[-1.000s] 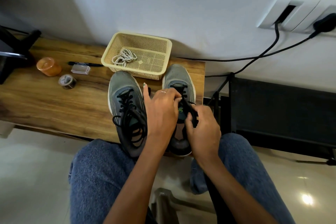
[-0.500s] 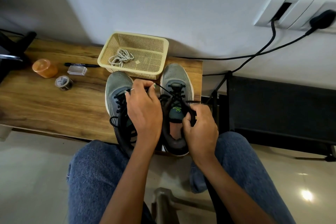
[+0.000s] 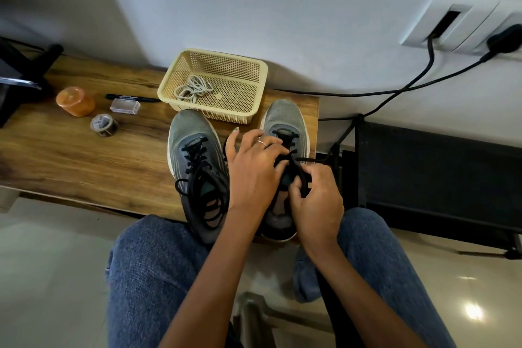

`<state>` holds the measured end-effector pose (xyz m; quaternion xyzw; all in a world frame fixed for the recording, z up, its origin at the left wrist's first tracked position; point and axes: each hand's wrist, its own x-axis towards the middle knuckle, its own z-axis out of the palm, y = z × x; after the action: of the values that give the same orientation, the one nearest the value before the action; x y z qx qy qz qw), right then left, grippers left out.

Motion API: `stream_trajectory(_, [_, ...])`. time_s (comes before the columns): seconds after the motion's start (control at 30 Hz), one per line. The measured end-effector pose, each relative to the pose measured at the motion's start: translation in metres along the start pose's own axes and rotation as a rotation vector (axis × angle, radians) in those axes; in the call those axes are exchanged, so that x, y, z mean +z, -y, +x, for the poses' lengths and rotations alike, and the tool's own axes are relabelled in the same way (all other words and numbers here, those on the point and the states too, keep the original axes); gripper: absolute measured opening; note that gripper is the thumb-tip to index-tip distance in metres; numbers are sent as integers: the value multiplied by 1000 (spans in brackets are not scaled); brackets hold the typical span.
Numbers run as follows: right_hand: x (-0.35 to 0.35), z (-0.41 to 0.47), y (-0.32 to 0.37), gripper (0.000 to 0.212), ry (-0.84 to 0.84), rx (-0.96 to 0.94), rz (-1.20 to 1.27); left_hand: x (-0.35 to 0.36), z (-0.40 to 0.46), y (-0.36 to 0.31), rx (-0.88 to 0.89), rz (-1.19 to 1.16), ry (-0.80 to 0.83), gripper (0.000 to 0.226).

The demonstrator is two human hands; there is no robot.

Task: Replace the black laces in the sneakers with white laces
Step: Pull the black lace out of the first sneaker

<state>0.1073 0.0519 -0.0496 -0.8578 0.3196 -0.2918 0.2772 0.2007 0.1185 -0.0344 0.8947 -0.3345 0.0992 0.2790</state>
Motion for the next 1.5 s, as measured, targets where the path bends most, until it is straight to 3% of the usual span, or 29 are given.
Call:
stream_trajectory(0.17, [-1,1,0,19,1,23,6,3,0,-2,7,-9,-32,3])
stream_trajectory(0.3, [0,0,2,19,-11,31,2,2,-4,-10,-133,-159,-39,5])
stream_trajectory(0.57, [1,-1,1,20,-28,32,1,-6,3,-10,-382,-303,-253,5])
stream_trajectory(0.7, [-1,0,-4,17,-32,86,26,-28,15,1,-580,-462,-502,5])
stream_trajectory(0.77, [-3,0,-6,16,-45,105,26,-37,16,12,-626,-496,-545,1])
stream_trajectory(0.93, [-3,0,-3,17,-14,66,12,-34,9,13,-553,-286,-206,14])
stream_trajectory(1.13, [-5,2,5,20,45,28,-33,-31,8,9,-291,-190,-34,36])
stream_trajectory(1.2, [-6,7,7,25,85,20,-44,-29,7,9,-218,-106,94,45])
stream_trajectory(1.33, [-2,22,11,38,162,-142,-99,-24,0,11,-136,15,388,53])
stream_trajectory(1.5, [8,35,7,21,164,-334,-206,-23,-1,5,-142,-31,500,49])
